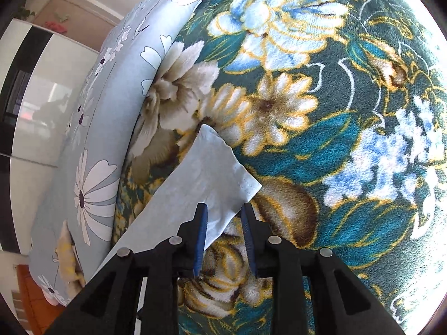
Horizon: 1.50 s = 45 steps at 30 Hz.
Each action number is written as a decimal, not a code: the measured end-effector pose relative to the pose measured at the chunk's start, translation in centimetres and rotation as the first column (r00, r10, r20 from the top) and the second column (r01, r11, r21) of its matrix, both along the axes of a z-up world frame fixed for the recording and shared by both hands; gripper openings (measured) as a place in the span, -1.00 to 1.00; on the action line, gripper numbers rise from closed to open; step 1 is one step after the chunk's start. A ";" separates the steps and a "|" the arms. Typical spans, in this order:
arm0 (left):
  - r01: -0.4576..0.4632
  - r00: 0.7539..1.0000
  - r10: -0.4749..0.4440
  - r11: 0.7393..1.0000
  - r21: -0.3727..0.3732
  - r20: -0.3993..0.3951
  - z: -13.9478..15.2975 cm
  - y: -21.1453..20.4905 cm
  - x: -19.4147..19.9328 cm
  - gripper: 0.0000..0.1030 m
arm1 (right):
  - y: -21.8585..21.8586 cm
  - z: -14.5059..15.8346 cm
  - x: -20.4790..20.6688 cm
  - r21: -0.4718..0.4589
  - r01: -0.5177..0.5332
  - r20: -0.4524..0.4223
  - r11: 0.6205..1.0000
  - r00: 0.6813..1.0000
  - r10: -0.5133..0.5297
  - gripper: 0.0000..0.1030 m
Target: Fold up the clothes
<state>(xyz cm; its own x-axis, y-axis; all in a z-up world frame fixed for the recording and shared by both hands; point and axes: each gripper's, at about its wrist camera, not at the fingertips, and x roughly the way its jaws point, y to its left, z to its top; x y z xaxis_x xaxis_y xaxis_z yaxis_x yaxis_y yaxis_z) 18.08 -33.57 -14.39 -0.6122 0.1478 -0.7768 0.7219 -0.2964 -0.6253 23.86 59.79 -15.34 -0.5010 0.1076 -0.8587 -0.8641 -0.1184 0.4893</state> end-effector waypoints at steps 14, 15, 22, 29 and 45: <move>-0.015 1.000 0.016 0.998 0.058 -0.020 -1.0 -0.2 -0.3 0.25 | -7.2 9.7 -12.0 0.296 -0.403 -0.006 0.866 0.906 0.423 -0.93; -0.016 1.000 0.017 0.998 0.062 -0.023 -1.1 -0.2 -0.3 0.25 | -9.4 11.3 -13.6 0.335 -0.459 -0.026 0.823 0.869 0.495 -0.93; -0.049 0.997 0.054 0.993 0.108 -0.046 -1.7 -0.6 0.0 0.25 | -30.1 16.6 -22.8 0.513 -0.736 -0.059 0.442 0.483 0.873 -0.93; -0.079 0.996 0.084 0.987 0.139 -0.032 -2.6 -1.1 0.4 0.25 | -48.4 7.9 -26.0 0.410 -0.905 0.152 0.110 0.187 0.971 -0.93; -0.226 0.974 0.226 0.974 -0.024 0.028 -2.8 -3.0 1.2 0.25 | -52.1 3.8 -21.7 0.283 -0.957 0.179 -0.059 -0.008 0.984 -0.29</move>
